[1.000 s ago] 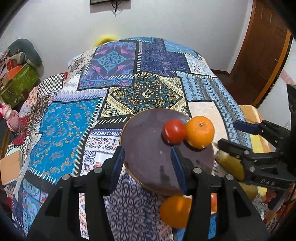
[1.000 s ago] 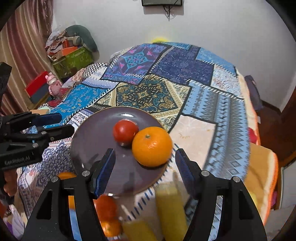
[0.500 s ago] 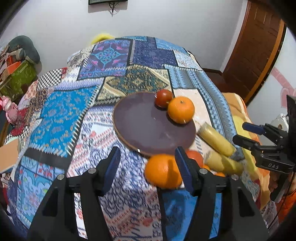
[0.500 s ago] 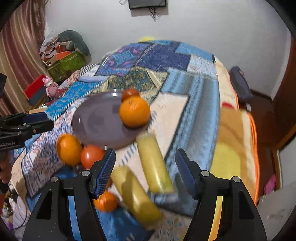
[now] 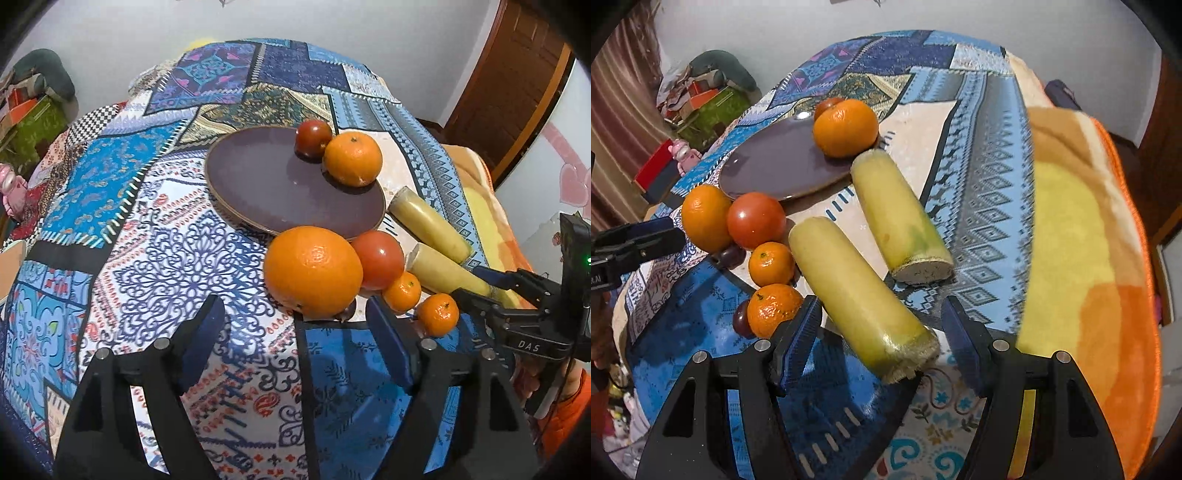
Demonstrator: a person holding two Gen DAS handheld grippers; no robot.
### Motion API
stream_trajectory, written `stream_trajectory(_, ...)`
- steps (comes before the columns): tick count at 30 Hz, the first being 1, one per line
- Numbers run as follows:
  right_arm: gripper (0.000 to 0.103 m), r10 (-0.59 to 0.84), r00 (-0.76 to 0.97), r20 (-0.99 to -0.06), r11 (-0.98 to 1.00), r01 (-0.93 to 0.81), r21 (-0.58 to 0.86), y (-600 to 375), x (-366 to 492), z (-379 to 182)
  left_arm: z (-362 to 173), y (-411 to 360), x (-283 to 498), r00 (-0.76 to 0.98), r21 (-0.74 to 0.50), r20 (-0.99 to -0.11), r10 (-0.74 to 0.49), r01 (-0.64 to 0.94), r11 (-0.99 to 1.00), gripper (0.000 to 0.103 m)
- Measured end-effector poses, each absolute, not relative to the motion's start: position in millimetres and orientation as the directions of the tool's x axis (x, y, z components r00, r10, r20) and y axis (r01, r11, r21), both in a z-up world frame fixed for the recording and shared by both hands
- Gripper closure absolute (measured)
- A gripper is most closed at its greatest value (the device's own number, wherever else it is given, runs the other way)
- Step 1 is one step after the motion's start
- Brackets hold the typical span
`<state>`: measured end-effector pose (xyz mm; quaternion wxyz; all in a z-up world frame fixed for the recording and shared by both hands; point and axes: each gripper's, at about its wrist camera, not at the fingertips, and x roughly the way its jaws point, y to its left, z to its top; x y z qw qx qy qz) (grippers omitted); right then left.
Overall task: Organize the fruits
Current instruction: 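Move the right gripper to the yellow cylinder and the left to an orange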
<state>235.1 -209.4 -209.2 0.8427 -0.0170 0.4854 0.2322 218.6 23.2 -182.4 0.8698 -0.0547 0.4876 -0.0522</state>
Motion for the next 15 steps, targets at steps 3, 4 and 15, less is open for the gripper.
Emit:
stream_trajectory(3,0.038,0.370,0.422,-0.827,0.887,-0.424,0.181,-204,234,-212,-186,21,226,0.515,-0.152,-0.844,-0.151,0.040,0.988,0.024)
stream_trajectory(4,0.037,0.365,0.427,-0.827,0.886,-0.432,0.168,-202,233,-213,-188,20,229,0.514,-0.152,-0.845,-0.151,0.040,0.988,0.024)
stream_trajectory(15,0.058,0.417,0.431,-0.800,0.872,-0.439,0.218,-205,229,-213,-202,19,245,0.494,-0.195,-0.849,-0.187,0.036,0.980,0.038)
